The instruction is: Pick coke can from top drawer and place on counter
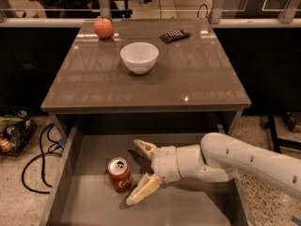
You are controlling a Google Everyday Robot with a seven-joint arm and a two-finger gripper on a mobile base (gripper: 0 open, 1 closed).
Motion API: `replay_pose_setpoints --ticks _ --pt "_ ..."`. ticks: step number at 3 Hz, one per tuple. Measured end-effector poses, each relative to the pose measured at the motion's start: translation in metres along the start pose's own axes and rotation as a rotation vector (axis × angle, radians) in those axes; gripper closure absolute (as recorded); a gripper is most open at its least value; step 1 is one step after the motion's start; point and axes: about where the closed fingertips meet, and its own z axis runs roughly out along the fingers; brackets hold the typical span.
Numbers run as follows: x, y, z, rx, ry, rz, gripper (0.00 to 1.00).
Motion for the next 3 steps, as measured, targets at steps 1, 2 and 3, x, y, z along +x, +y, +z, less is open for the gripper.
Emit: replay_pose_setpoints --ticks 1,2,3 --pt "-0.002 0.008 0.018 -0.036 -0.044 -0.007 0.04" --pt "-0.002 0.012 0.027 -0.057 -0.072 -0.013 0.26" --pt "-0.005 0.014 0.036 -0.082 -0.102 -0.045 0.49"
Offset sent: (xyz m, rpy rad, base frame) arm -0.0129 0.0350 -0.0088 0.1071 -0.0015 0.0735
